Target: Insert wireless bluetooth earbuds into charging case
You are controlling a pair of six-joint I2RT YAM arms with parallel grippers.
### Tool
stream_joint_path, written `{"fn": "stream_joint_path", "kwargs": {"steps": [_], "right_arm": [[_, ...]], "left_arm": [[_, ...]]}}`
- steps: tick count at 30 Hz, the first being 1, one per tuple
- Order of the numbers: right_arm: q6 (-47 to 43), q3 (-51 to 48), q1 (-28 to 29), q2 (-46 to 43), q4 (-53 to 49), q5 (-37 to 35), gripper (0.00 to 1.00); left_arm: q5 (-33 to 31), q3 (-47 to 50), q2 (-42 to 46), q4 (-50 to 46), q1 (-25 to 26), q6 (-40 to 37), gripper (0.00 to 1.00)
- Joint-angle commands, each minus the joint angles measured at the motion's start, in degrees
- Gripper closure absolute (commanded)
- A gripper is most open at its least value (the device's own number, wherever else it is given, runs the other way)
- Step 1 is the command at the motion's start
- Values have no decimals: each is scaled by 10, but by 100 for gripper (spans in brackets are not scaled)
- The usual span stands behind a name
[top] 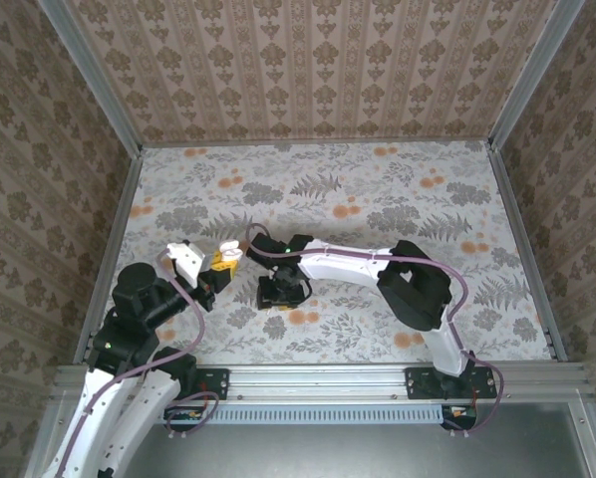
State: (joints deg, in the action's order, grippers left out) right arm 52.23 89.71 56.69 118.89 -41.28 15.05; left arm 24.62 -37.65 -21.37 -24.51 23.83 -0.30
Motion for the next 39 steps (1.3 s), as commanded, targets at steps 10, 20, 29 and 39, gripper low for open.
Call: {"fn": "stream_joint_path", "kwargs": {"steps": [10,20,29,39], "right_arm": [[14,54,4,51,-30,-19,60],[7,78,3,83,-43,-20,63],[-2,101,3,103,-65,-23,75],[-32,100,2,86,-91,-43,83]], "left_arm": [[7,6,12,3,-5,-11,100],[6,8,12,7,-5,-10,100],[10,9,13,8,-5,-9,100],[8,14,12,15,-5,-2,100]]}}
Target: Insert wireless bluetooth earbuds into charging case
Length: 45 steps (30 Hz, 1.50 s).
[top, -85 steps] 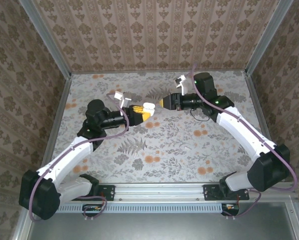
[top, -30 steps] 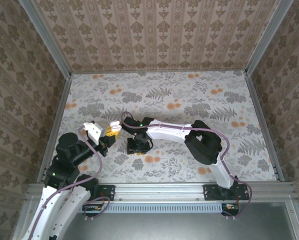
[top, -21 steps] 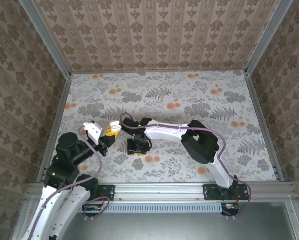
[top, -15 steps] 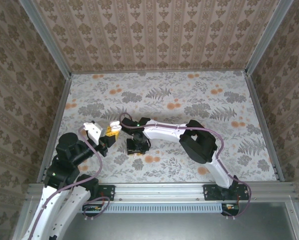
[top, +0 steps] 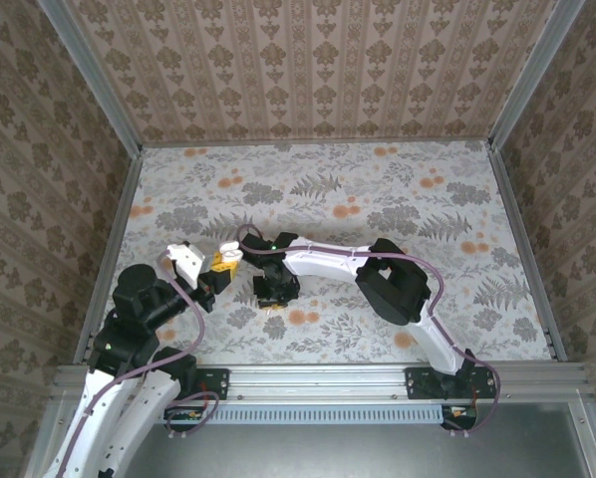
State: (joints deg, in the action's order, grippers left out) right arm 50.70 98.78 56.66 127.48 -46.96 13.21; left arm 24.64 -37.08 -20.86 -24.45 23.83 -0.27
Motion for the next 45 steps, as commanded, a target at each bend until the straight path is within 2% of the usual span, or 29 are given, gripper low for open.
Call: {"fn": "stream_joint_path", "kwargs": {"steps": [1,6,15,20,31,36,45], "right_arm": [[-21,8,1,-3,-35,-27,84],[-47,-15,-9,-37,-21,-44,85],[-93,-124,-51,-154,65,-80,87],[-127,-184,-74,-237,109,-106,88],[-223,-267,-108,-432,194,-156,90],[-269,-292,-109,-510,240,-134,92],[-320,-309,-109,-586,308,-71,93]], "left_arm": [[8,9,7,16,-6,0,100],[29,20,7,40,-5,12,100],[61,47,-7,132,-5,57,100],[108,81,-36,235,-5,69,100],[91,132,-93,411,9,115,100],[91,133,-123,454,32,108,100],[88,124,-204,537,78,118,100]]}}
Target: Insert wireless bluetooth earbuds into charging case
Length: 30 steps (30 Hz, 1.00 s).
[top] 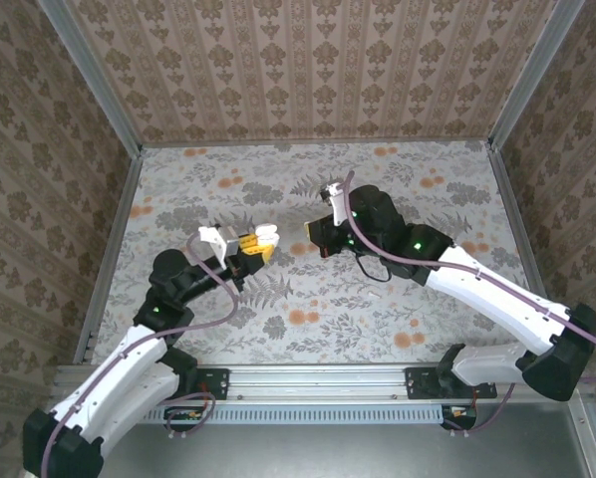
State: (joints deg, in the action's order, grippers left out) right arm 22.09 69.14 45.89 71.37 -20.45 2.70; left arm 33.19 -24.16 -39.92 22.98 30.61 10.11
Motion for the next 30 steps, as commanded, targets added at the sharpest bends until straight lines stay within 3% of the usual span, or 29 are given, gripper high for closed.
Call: {"fn": "stream_joint_path", "kwargs": {"steps": [1,17,30], "right_arm": [[-38,-15,-1,-32,50,39,93],[-107,-22,9,-14,150,152,90],[-164,-15,14,11,142,144,90]], "left_arm": [[3,-7,-22,71,13,15,100],[26,-27,-84,148,38,32,100],[30,-30,-82,162,49,46,100]]}}
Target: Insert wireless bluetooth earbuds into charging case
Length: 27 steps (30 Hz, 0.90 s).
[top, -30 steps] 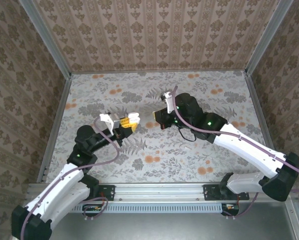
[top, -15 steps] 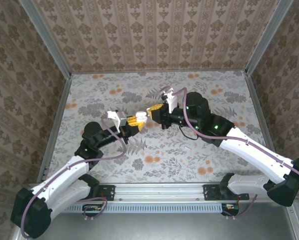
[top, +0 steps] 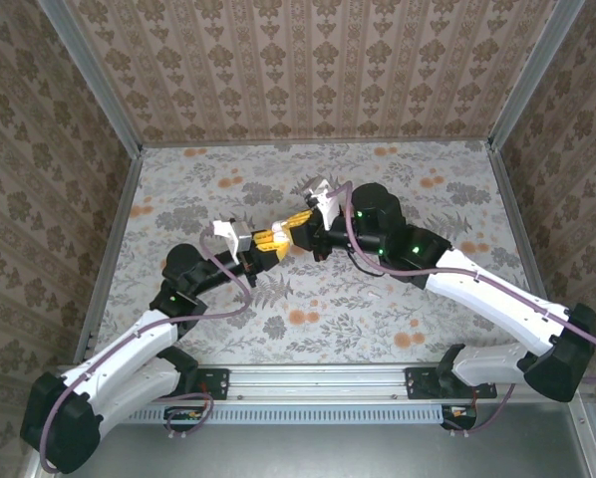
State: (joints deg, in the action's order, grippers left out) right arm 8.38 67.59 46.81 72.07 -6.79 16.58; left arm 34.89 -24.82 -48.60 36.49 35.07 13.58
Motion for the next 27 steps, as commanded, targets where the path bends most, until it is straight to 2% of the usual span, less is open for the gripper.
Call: {"fn": "stream_joint_path", "kwargs": {"steps": [1,16,19,27], "right_arm": [[-30,1,4,4,5,5,90],[-82,4,10,2,-41,11,90],[-84,7,10,5,-50,21,87],[-67,26,11,16,-62,23,71]], "left_arm": [[14,-24,4,28,5,13,100],[4,-29,4,32,11,12,100],[5,-30,3,29,11,11,100],[3,-32,2,23,12,7,100]]}}
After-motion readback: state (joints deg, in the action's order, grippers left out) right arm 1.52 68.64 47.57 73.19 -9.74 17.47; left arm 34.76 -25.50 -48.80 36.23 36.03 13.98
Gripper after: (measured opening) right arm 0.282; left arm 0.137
